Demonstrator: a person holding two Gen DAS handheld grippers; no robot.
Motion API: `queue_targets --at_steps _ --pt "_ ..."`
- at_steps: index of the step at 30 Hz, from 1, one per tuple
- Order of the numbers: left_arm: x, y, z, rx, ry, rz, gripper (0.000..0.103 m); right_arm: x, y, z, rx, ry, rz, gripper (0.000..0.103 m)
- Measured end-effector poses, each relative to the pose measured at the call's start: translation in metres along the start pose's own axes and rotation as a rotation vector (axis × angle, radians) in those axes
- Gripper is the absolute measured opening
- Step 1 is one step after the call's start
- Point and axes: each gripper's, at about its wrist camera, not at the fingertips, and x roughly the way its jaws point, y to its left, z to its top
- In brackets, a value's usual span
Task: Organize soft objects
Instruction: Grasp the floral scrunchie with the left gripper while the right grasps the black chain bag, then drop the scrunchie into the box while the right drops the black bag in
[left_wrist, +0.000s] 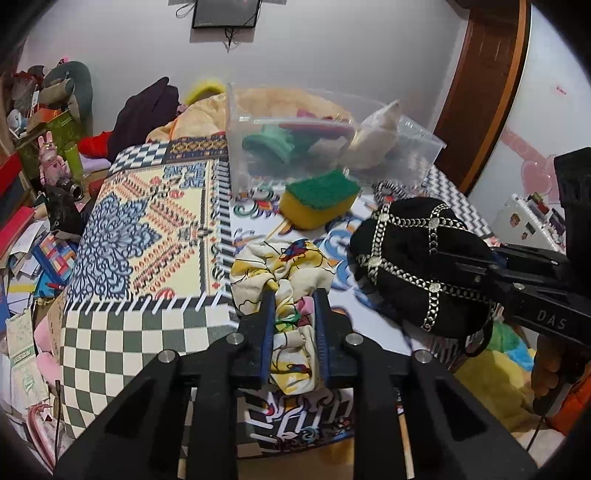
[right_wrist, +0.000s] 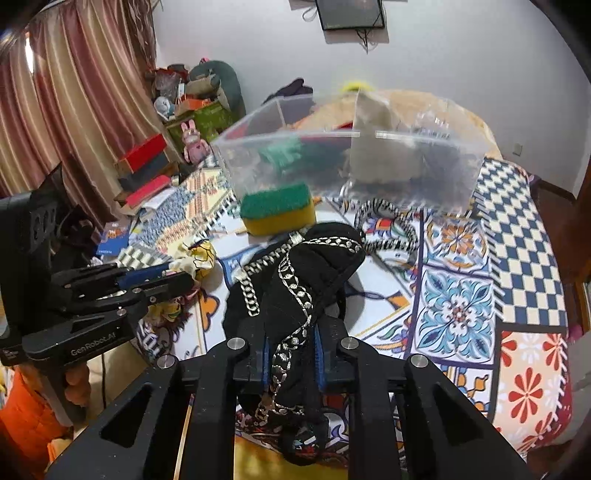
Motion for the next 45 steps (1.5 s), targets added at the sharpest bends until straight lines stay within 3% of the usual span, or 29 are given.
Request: queue_targets --at_steps 15,27,37,45 --pt "-0.033 -0.016 0.062 0.046 -0.193 -0.018 0.019 -0.061 -0.012 0.046 -0.018 -0.218 -0.057 0.015" --pt "-0.028 -0.018 0.118 0.049 -0.298 0.007 0.019 -0.065 -0.014 0.103 -0.025 -0.368 -0.125 0.015" --pt "0.017 -0.01 0.151 0.002 -0.241 -0.014 0.019 -0.028 -0.017 0.126 -0.042 -0.334 -0.144 0.015" --pt "0.058 -0.003 0.164 -0.009 -0.16 -0.016 0.019 0.022 -0.029 0.133 -0.019 -0.221 -0.152 0.015"
